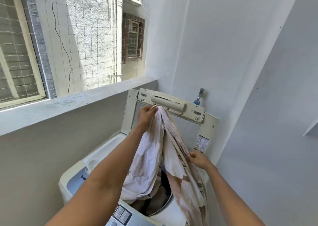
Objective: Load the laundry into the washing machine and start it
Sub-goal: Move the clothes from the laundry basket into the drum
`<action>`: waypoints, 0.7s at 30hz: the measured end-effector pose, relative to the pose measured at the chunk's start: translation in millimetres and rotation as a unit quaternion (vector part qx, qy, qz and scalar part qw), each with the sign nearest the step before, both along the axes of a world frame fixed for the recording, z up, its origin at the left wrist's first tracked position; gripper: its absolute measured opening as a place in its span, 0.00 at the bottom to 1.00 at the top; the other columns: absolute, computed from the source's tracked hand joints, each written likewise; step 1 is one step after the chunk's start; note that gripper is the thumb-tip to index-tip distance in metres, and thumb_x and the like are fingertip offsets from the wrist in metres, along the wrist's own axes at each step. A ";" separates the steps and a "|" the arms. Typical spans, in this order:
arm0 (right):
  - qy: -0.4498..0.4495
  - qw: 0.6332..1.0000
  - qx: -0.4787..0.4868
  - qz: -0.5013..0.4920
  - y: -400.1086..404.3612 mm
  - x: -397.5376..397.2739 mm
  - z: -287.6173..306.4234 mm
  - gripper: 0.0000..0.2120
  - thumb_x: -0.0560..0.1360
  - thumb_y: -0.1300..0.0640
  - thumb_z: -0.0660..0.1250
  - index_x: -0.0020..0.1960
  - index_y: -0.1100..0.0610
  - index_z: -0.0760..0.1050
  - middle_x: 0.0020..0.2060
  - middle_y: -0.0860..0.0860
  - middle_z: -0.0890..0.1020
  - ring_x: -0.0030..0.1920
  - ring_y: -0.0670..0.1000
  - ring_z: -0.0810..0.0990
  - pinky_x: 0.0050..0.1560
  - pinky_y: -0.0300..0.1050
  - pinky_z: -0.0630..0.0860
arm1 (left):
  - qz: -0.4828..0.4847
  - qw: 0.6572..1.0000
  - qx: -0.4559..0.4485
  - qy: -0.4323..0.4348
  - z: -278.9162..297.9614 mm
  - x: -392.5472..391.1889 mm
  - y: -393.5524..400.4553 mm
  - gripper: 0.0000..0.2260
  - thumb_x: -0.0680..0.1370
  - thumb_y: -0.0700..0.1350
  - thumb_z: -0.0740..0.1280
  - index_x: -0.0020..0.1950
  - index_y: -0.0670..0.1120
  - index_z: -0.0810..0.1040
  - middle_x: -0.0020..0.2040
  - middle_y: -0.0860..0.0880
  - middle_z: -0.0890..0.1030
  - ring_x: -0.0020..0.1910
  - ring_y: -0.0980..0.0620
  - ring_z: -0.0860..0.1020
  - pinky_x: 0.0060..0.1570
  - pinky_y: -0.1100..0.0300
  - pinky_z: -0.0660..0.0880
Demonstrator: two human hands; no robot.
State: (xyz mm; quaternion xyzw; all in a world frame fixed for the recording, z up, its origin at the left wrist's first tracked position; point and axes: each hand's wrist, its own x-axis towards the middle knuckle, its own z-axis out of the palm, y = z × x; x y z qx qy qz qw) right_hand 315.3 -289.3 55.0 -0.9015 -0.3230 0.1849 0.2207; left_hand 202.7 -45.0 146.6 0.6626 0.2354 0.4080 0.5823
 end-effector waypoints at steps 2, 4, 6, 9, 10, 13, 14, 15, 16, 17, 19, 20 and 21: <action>-0.055 0.997 -0.009 -0.048 10.5 -6.8 4.2 0.18 0.79 0.46 0.58 0.32 0.51 0.69 0.33 0.50 0.77 0.43 0.54 0.80 0.39 0.45 0.67 | 0.008 1.000 0.000 -0.011 1.4 -4.3 6.8 0.11 0.75 0.40 0.69 0.56 0.38 0.81 0.49 0.49 0.81 0.49 0.55 0.78 0.44 0.77 0.72; -0.097 0.991 0.010 -0.088 17.9 -11.2 16.3 0.17 0.80 0.48 0.56 0.33 0.50 0.69 0.43 0.54 0.81 0.49 0.58 0.80 0.42 0.46 0.70 | 0.015 1.000 -0.001 -0.017 3.6 -9.3 18.9 0.10 0.75 0.42 0.70 0.55 0.40 0.82 0.50 0.48 0.83 0.51 0.53 0.80 0.54 0.65 0.75; -0.114 0.984 0.063 -0.124 25.4 -11.4 32.3 0.14 0.80 0.51 0.55 0.40 0.52 0.74 0.48 0.58 0.82 0.51 0.60 0.79 0.45 0.47 0.71 | 0.028 1.000 0.004 -0.014 8.1 -15.0 31.9 0.10 0.75 0.44 0.70 0.55 0.42 0.83 0.50 0.47 0.84 0.52 0.51 0.80 0.56 0.58 0.74; -0.115 0.962 0.174 -0.177 40.4 -7.4 65.4 0.10 0.79 0.55 0.56 0.41 0.56 0.71 0.47 0.61 0.81 0.48 0.61 0.79 0.42 0.47 0.69 | 0.006 1.000 -0.016 -0.019 15.0 -24.5 44.8 0.11 0.77 0.42 0.68 0.57 0.39 0.80 0.45 0.50 0.82 0.43 0.56 0.77 0.47 0.64 0.73; -0.116 0.954 0.207 -0.183 47.1 -7.3 80.6 0.10 0.79 0.57 0.56 0.40 0.57 0.70 0.47 0.62 0.80 0.47 0.61 0.78 0.41 0.47 0.68 | 0.002 1.000 -0.023 -0.012 15.1 -28.4 48.0 0.11 0.77 0.42 0.67 0.58 0.39 0.80 0.44 0.50 0.80 0.43 0.56 0.76 0.45 0.65 0.72; -0.140 0.931 0.283 -0.184 66.4 -9.0 131.9 0.09 0.78 0.61 0.56 0.43 0.63 0.72 0.49 0.65 0.79 0.50 0.64 0.77 0.42 0.50 0.67 | -0.012 0.999 -0.016 0.038 1.1 -37.3 58.0 0.11 0.77 0.43 0.67 0.58 0.41 0.79 0.49 0.48 0.79 0.47 0.54 0.75 0.43 0.65 0.71; -0.146 0.921 0.310 -0.186 72.1 -11.0 151.1 0.09 0.78 0.62 0.55 0.45 0.63 0.72 0.49 0.65 0.79 0.51 0.64 0.76 0.43 0.50 0.67 | -0.028 0.998 -0.012 0.063 -7.7 -39.7 59.7 0.10 0.77 0.42 0.68 0.58 0.42 0.79 0.47 0.47 0.79 0.44 0.55 0.76 0.40 0.66 0.71; -0.150 0.909 0.341 -0.188 78.4 -15.6 171.1 0.08 0.77 0.62 0.55 0.44 0.63 0.72 0.49 0.65 0.78 0.51 0.63 0.76 0.43 0.50 0.66 | -0.050 0.995 -0.014 0.086 -17.1 -42.5 60.9 0.09 0.76 0.41 0.68 0.56 0.43 0.78 0.43 0.47 0.78 0.39 0.58 0.76 0.35 0.68 0.71; -0.153 0.896 0.373 -0.187 86.0 -19.8 191.9 0.08 0.77 0.63 0.55 0.42 0.61 0.71 0.48 0.64 0.78 0.50 0.61 0.76 0.42 0.48 0.64 | -0.073 0.992 -0.022 0.104 -25.7 -45.9 60.8 0.07 0.76 0.41 0.69 0.54 0.44 0.78 0.40 0.48 0.77 0.32 0.61 0.76 0.31 0.70 0.71; -0.163 0.881 0.407 -0.180 94.6 -25.3 213.9 0.09 0.77 0.64 0.54 0.39 0.59 0.69 0.47 0.63 0.78 0.48 0.59 0.75 0.41 0.46 0.61 | -0.088 0.989 -0.025 0.117 -33.0 -48.9 60.9 0.05 0.76 0.40 0.69 0.51 0.46 0.77 0.38 0.49 0.77 0.28 0.61 0.75 0.28 0.70 0.71; -0.198 0.847 0.466 -0.161 111.3 -37.8 254.0 0.15 0.77 0.65 0.54 0.33 0.54 0.61 0.44 0.63 0.78 0.43 0.55 0.73 0.37 0.43 0.56 | -0.101 0.986 -0.015 0.131 -43.5 -52.9 63.1 0.04 0.75 0.39 0.70 0.45 0.46 0.76 0.35 0.49 0.77 0.27 0.56 0.75 0.25 0.68 0.70; -0.209 0.833 0.489 -0.151 119.0 -43.6 271.1 0.17 0.77 0.65 0.54 0.32 0.53 0.59 0.42 0.62 0.77 0.42 0.53 0.71 0.36 0.42 0.55 | -0.104 0.985 -0.007 0.139 -46.2 -54.2 65.3 0.04 0.75 0.39 0.70 0.43 0.46 0.77 0.35 0.48 0.77 0.28 0.55 0.74 0.25 0.68 0.70; -0.216 0.824 0.504 -0.142 125.6 -48.8 285.1 0.17 0.77 0.65 0.54 0.31 0.52 0.58 0.42 0.62 0.77 0.41 0.52 0.71 0.36 0.41 0.56 | -0.106 0.984 -0.002 0.145 -47.4 -55.0 67.2 0.04 0.75 0.39 0.70 0.42 0.46 0.77 0.34 0.48 0.78 0.27 0.54 0.73 0.24 0.67 0.69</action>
